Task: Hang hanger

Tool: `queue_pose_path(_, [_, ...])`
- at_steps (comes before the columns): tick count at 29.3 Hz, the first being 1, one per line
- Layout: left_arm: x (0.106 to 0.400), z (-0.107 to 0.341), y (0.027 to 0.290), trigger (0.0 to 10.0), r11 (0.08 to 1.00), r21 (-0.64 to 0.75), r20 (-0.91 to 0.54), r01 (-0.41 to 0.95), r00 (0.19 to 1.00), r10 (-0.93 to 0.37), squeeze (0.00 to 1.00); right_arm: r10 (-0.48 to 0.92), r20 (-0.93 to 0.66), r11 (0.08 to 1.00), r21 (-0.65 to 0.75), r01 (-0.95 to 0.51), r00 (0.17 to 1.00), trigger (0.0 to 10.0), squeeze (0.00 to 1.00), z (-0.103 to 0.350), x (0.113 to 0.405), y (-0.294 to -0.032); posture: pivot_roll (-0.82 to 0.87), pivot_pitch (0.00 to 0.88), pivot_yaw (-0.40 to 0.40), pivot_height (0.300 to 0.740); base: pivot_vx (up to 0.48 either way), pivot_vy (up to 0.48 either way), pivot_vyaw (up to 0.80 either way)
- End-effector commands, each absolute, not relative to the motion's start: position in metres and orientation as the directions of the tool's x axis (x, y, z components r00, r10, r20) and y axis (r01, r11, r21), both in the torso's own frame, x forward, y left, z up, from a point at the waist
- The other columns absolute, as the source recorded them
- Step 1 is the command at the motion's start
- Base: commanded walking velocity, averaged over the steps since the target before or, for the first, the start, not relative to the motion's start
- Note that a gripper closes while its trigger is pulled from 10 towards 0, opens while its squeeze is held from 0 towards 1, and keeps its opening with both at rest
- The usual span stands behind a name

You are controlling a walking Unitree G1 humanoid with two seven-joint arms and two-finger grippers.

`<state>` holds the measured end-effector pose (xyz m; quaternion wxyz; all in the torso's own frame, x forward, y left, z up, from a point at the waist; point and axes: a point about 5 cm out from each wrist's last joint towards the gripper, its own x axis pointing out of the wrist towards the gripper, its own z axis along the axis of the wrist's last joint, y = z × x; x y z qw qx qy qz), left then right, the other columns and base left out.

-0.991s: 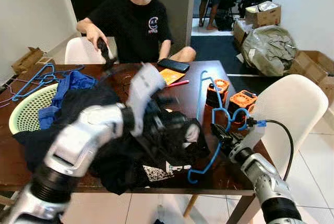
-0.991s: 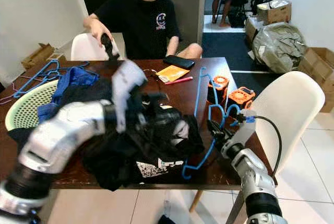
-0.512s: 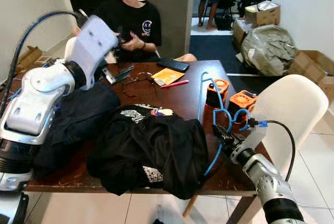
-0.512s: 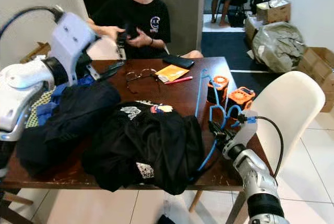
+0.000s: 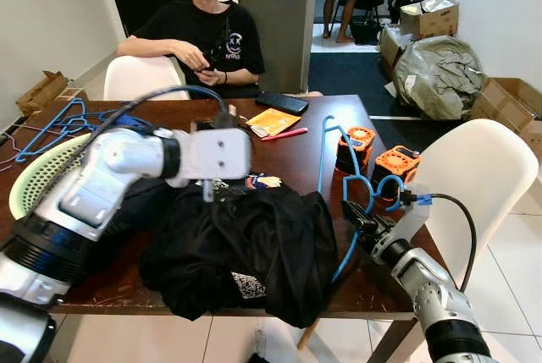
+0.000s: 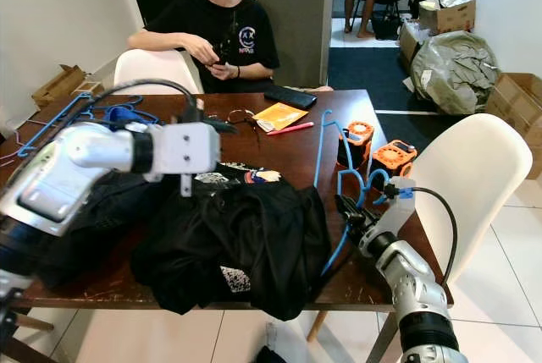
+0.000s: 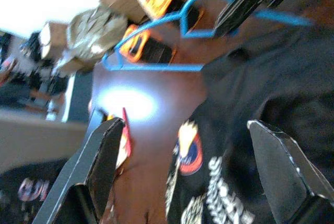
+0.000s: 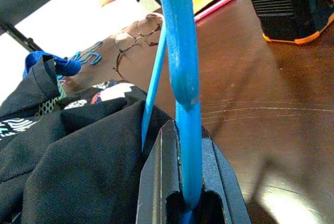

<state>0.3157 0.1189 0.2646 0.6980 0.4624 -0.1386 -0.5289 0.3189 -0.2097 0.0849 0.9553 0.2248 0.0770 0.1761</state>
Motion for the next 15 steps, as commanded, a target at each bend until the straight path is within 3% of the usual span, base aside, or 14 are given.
queue_pose_path(1, [0.315,0.259,0.113,10.0,-0.057,0.755,-0.351,0.653,0.329,-0.877,0.00,0.366,-0.119,0.844,0.461,-0.275,0.923,10.0,0.00,0.075,0.315,-0.208,-0.04,0.000,0.056,0.740,0.000,0.000,0.00])
queue_pose_path(11, [0.336,0.236,0.108,10.0,-0.206,0.694,-0.506,0.690,0.265,-0.821,0.00,0.367,-0.120,0.838,0.472,-0.272,0.922,10.0,0.00,0.073,0.314,-0.207,-0.04,0.000,0.046,0.740,0.000,0.000,0.00])
queue_pose_path(15, [0.344,0.225,0.107,10.0,-0.246,0.699,-0.556,0.672,0.294,-0.777,0.00,0.368,-0.122,0.839,0.471,-0.273,0.922,10.0,0.00,0.072,0.313,-0.207,-0.05,0.000,0.048,0.740,0.000,0.000,0.00])
